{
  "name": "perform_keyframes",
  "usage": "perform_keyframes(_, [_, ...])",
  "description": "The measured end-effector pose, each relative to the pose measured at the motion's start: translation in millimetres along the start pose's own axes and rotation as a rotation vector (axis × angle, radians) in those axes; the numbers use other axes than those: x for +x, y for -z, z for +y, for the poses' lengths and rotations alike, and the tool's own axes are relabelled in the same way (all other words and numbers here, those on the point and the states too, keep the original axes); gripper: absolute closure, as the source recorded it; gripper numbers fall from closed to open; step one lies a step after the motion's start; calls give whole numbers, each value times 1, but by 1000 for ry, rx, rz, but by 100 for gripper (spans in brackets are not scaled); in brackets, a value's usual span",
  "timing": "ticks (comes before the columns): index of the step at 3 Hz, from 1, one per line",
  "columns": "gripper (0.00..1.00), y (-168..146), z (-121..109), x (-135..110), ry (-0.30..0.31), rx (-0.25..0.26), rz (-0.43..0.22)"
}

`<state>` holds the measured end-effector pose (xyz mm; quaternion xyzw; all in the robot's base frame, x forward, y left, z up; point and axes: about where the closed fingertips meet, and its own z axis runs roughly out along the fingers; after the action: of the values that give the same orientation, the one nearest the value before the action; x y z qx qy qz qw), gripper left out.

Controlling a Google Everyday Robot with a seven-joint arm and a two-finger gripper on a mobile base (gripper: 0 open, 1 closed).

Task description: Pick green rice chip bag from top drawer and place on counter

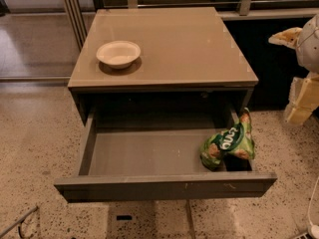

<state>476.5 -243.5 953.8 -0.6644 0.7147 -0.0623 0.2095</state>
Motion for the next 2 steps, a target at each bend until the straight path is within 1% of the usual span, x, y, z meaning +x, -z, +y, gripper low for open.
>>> perform_keyframes(1, [0, -5, 1, 0, 82, -11, 0])
perform_keyframes(2, [0, -6, 4, -3, 121, -3, 10])
